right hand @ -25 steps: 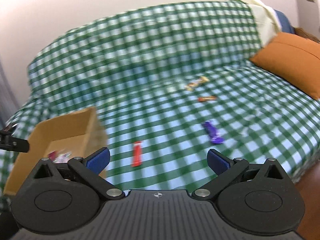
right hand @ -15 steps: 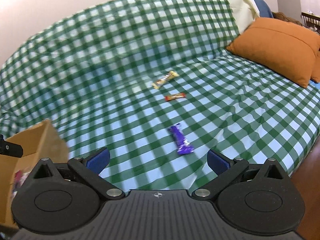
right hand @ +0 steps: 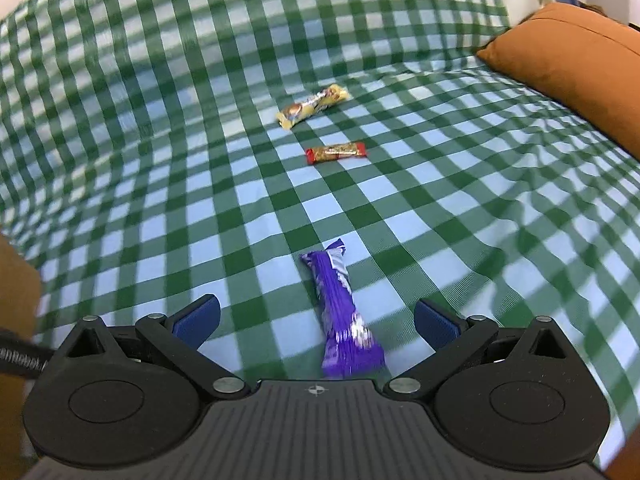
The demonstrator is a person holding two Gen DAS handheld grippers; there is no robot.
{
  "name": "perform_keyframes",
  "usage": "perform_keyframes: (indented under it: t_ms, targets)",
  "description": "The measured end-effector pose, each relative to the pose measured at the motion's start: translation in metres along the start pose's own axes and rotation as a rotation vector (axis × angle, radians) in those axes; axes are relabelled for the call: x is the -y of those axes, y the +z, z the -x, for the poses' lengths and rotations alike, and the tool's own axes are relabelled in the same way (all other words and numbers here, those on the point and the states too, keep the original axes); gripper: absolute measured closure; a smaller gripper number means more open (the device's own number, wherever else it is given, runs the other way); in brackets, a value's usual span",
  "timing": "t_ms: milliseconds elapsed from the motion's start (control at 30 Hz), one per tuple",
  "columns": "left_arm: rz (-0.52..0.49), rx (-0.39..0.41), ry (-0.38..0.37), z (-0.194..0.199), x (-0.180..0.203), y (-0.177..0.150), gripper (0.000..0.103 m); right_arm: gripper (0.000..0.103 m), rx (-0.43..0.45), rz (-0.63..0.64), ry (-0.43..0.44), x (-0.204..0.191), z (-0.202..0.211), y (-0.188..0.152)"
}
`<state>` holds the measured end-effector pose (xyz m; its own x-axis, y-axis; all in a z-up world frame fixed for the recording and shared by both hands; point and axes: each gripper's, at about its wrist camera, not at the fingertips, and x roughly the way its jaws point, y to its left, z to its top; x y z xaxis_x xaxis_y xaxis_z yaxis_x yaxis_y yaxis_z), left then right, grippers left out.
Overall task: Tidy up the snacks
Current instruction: 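Move the left tool to the red stick while the right tool moves to the purple-wrapped bar, then grasp the red stick with the left tool while the right tool grasps the purple bar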
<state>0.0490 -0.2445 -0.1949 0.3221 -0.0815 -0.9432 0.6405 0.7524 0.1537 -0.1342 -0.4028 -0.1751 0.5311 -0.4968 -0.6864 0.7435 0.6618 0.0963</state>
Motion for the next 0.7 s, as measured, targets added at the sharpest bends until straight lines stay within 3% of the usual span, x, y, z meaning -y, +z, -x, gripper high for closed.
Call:
perform_keyframes:
  t_ms: [100, 233, 533, 600, 633, 667, 700]
  targets:
    - [0.007, -0.019, -0.027, -0.02, -0.007, -0.002, 0.0, 0.0, -0.084, 0.001, -0.05, 0.005, -0.034, -0.008]
    - [-0.005, 0.011, -0.037, -0.02, -0.008, -0.006, 0.0, 0.0, 0.009, 0.076, -0.082, -0.002, -0.038, -0.02]
    - [0.002, 0.005, -0.036, -0.019, -0.006, -0.008, 0.0, 0.0, 0.013, 0.076, -0.087, -0.001, -0.039, -0.018]
    - [0.048, 0.009, -0.014, -0.012, -0.009, -0.009, 0.011, 0.006, 0.005, 0.074, -0.089, -0.004, -0.038, -0.018]
    - [0.07, 0.019, -0.005, -0.007, -0.011, -0.01, 0.029, 0.02, 0.01, 0.072, -0.091, -0.005, -0.035, -0.018]
    - [0.074, 0.023, -0.011, -0.002, -0.01, -0.011, 0.055, 0.035, 0.01, 0.073, -0.09, -0.007, -0.033, -0.016]
    - [0.066, 0.02, -0.018, 0.002, -0.009, -0.012, 0.068, 0.043, 0.006, 0.075, -0.088, -0.007, -0.028, -0.011]
